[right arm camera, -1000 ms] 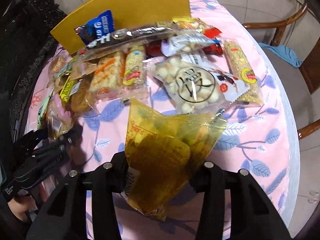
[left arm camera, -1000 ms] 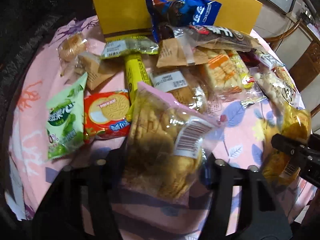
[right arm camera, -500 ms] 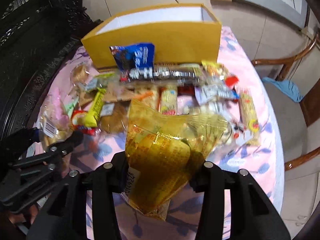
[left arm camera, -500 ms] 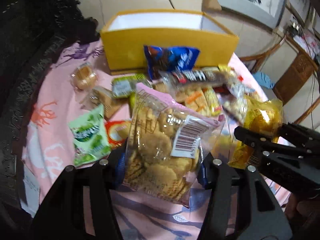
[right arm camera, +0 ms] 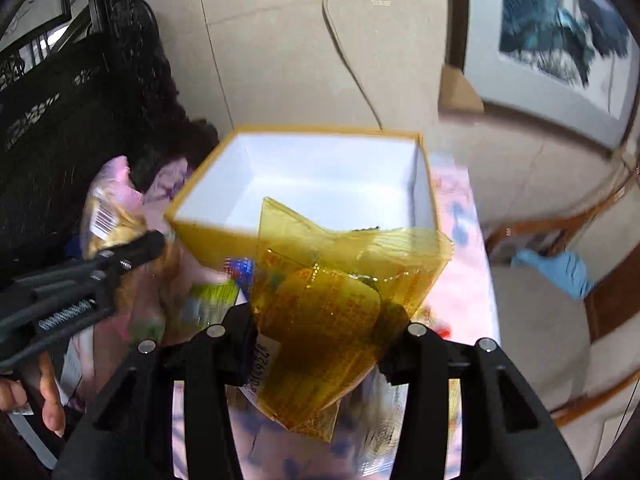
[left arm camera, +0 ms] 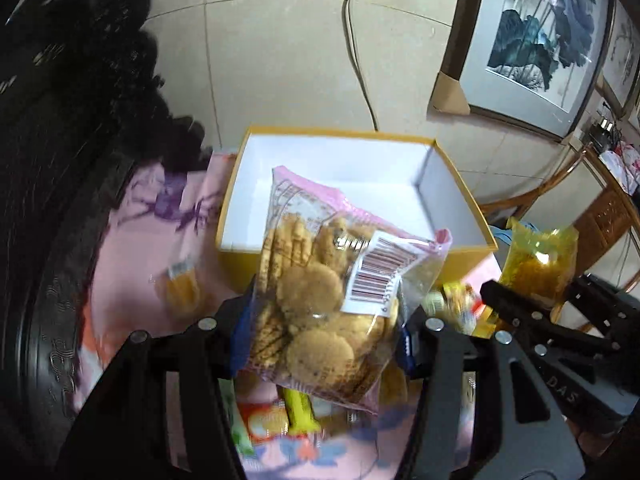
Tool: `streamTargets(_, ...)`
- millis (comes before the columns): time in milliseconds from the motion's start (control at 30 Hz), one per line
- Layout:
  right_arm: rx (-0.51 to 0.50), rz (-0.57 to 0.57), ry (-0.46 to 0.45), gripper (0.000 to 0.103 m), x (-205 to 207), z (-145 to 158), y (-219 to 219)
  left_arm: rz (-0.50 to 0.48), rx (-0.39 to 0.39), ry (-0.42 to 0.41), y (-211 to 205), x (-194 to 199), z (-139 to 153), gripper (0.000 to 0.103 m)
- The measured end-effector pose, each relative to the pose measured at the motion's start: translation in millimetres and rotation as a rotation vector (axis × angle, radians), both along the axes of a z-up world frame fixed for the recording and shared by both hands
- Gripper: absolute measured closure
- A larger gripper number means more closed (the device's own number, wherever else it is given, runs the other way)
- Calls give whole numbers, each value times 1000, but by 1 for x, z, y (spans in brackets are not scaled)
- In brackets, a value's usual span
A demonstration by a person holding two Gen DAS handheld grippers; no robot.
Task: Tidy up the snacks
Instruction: 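Carry both bags over the yellow box and open both tools to drop them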
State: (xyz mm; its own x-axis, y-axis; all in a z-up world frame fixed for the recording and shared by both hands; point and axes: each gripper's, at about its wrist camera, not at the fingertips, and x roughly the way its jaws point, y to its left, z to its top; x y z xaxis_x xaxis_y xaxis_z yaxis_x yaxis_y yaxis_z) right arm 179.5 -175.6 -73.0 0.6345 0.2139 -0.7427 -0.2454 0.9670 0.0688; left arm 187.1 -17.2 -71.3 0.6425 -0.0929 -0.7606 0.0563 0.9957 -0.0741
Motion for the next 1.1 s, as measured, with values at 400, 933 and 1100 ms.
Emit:
streamTargets(400,2,6,-11,56,85,11,-1,-7,36,17,-18,89,2,46)
streamTargets(933,-59,-28,-50,34,97,34,-30,63,73,-36,4,106,29,7)
streamTargets(1100,-70,-65,79,34,43,-8,-73,99,37,-20,22,47,14,2)
